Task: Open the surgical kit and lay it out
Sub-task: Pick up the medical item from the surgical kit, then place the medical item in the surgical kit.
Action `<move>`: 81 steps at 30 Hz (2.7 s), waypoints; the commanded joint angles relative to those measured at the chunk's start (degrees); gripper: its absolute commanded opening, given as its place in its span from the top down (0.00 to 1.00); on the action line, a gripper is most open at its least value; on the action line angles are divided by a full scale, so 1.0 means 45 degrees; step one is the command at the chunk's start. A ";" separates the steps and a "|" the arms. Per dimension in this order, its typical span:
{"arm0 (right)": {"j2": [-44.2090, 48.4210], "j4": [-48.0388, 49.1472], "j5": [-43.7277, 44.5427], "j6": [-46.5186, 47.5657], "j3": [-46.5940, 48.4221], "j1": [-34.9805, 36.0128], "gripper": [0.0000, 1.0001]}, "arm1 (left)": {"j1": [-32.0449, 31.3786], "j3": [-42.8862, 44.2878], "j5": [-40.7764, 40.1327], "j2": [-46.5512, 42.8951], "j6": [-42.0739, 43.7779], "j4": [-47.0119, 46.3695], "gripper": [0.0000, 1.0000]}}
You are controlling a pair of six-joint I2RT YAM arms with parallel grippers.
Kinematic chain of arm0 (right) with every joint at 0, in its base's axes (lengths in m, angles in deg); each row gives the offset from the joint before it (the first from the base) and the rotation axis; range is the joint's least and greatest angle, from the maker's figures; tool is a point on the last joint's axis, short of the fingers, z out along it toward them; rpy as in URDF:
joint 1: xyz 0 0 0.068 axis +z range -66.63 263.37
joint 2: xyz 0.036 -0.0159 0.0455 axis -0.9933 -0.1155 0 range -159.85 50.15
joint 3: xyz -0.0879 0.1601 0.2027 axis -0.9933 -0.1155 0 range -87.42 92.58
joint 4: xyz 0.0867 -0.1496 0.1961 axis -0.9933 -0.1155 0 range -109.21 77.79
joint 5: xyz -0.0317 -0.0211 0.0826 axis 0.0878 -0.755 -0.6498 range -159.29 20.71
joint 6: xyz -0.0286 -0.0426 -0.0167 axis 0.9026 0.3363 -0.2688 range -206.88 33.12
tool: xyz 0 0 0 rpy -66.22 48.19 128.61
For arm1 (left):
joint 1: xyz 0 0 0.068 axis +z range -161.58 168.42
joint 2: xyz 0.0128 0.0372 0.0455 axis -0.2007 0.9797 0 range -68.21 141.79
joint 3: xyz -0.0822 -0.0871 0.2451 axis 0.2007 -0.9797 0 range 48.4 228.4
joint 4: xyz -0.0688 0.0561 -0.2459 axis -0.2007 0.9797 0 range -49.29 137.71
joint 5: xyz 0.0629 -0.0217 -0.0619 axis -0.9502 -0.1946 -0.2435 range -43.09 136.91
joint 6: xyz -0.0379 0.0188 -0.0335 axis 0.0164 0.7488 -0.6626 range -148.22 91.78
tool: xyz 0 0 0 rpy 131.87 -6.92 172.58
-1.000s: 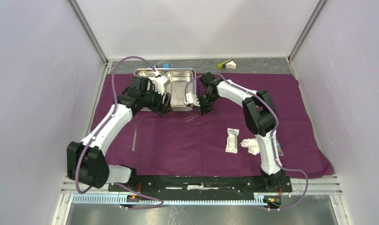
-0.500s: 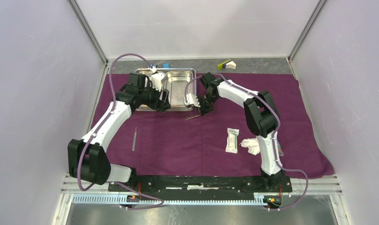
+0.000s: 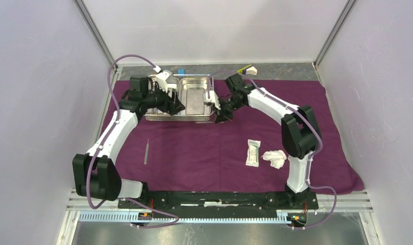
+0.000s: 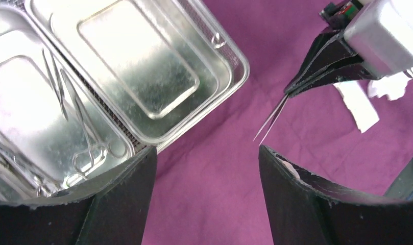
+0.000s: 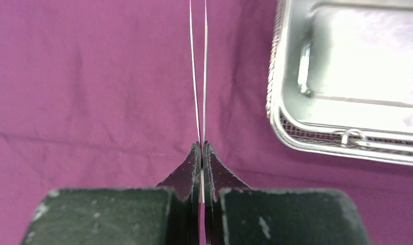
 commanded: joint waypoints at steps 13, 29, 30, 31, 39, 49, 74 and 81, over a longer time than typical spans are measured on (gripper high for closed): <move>0.3695 1.6265 -0.3870 -1.8131 -0.5551 -0.1358 1.00 | 0.0819 -0.2490 0.5946 -0.0727 -0.5586 -1.0496 0.18; 0.3491 2.3362 -0.3726 -2.4425 -0.7392 -0.1358 1.00 | -0.0729 -0.3226 0.6039 0.1148 -0.9455 -1.5878 0.20; 0.3463 2.3476 -0.3743 -2.4507 -0.7397 -0.1360 1.00 | -0.0784 -0.3270 0.6073 0.1231 -0.9736 -1.6264 0.20; 0.3463 2.3591 -0.3765 -2.4611 -0.7415 -0.1358 1.00 | -0.0812 -0.3277 0.6126 0.1314 -1.0041 -1.6602 0.21; 0.3155 2.4841 -0.3864 -2.5568 -0.7613 -0.1340 1.00 | -0.1043 -0.2971 0.6453 0.2308 -1.2304 -1.8911 0.35; 0.2841 2.5045 -0.3817 -2.5707 -0.7670 -0.1342 1.00 | -0.1261 -0.2732 0.6523 0.2834 -1.3438 -2.0232 0.46; 0.2515 2.5490 -0.3631 -2.5955 -0.7781 -0.1338 1.00 | -0.1360 -0.2350 0.6295 0.3242 -1.3825 -2.0412 0.72; 0.2444 2.5856 -0.3437 -2.6187 -0.7924 -0.1285 1.00 | -0.1400 -0.2282 0.6190 0.3336 -1.3928 -2.0493 0.75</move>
